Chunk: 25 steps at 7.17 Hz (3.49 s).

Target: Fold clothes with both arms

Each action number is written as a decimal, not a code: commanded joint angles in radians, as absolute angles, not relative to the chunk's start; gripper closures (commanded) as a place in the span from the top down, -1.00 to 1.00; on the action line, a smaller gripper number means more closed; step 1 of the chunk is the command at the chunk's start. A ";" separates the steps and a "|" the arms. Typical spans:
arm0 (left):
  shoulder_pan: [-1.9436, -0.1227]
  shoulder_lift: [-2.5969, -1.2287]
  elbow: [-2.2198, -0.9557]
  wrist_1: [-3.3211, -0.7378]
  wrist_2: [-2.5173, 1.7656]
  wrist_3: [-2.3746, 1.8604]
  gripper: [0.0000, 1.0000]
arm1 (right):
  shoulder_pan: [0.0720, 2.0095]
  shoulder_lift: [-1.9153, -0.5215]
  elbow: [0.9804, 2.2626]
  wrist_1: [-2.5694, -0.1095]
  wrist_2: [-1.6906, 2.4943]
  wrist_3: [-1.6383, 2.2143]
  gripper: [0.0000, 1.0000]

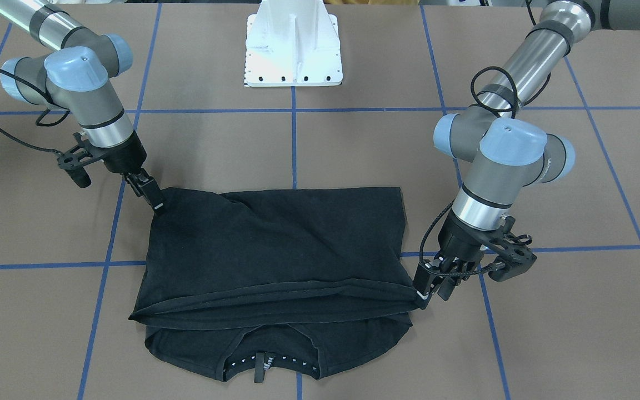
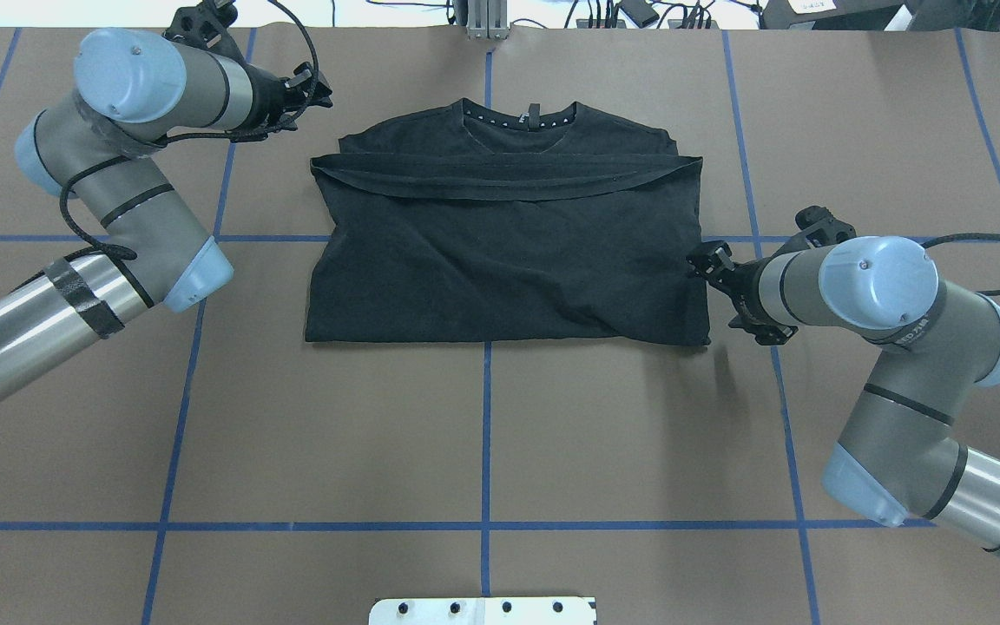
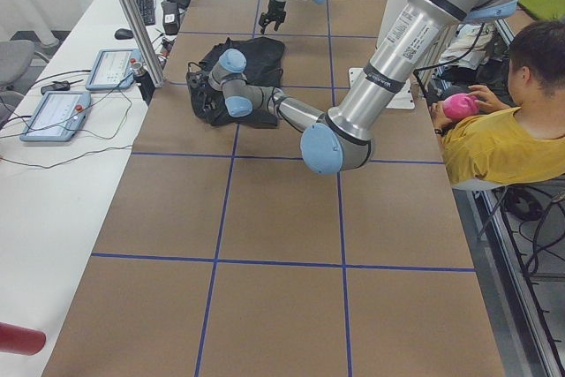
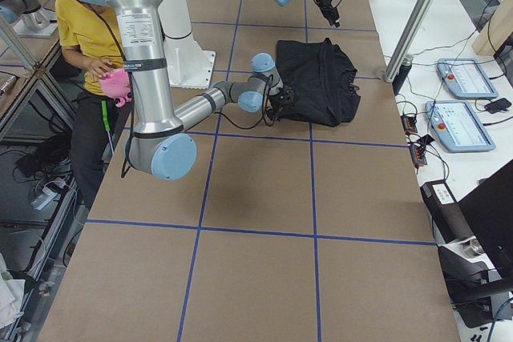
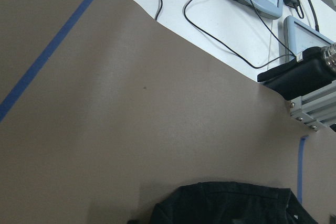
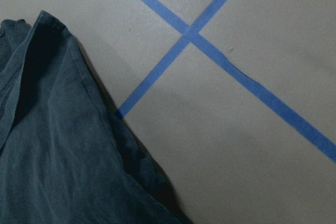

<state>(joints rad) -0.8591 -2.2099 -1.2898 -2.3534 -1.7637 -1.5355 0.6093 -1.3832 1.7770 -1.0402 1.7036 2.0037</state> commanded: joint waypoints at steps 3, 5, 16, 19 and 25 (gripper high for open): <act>-0.856 -2.206 -1.295 -2.344 -1.764 -1.536 0.31 | 0.566 -1.388 1.772 -1.039 1.678 2.008 0.67; -0.856 -2.206 -1.295 -2.344 -1.763 -1.536 0.31 | 0.563 -1.390 1.767 -1.039 1.678 2.008 0.23; -0.856 -2.206 -1.391 -2.254 -1.799 -1.537 0.31 | 0.377 -1.693 2.147 -1.035 1.851 2.096 -1.00; -0.854 -2.156 -1.507 -2.217 -1.926 -1.537 0.31 | 0.066 -1.709 2.224 -1.035 1.962 2.158 -1.00; -0.593 -1.941 -1.778 -2.174 -1.751 -1.722 0.35 | 0.260 -1.706 2.243 -1.035 1.976 2.155 1.00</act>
<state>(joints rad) -0.6794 -2.0071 -1.7167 -2.2019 -1.8506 -1.6792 0.1766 -1.7064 2.2376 -1.0352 1.9670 2.1569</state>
